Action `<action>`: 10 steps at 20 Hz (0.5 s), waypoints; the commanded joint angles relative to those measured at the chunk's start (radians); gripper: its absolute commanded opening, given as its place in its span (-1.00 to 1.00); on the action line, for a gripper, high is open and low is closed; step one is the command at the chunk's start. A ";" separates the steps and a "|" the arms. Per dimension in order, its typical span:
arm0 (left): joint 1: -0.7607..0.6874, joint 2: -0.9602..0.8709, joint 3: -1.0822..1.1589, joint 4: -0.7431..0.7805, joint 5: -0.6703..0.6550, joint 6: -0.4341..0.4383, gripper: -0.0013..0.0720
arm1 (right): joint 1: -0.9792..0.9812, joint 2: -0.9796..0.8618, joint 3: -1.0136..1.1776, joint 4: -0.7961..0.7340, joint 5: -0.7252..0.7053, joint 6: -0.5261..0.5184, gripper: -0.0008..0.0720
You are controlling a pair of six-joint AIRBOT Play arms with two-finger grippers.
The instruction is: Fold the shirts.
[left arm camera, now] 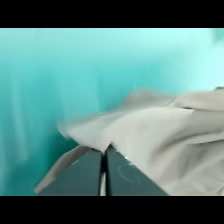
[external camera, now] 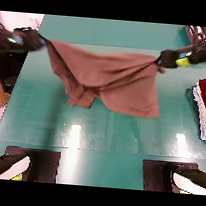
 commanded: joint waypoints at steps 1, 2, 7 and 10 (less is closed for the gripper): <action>0.013 0.234 0.130 0.057 -0.026 0.009 -0.89 | 0.000 0.082 0.143 -0.113 0.034 -0.002 -0.93; 0.013 0.279 0.170 0.069 -0.034 0.008 -0.89 | 0.000 0.124 0.167 -0.138 0.034 -0.002 -0.93; 0.013 0.399 0.410 0.086 -0.061 -0.018 -0.89 | -0.002 0.306 0.243 -0.191 0.059 -0.001 -0.93; 0.013 0.399 0.537 0.086 -0.084 -0.049 -0.89 | -0.002 0.370 0.253 -0.190 0.063 0.011 -0.93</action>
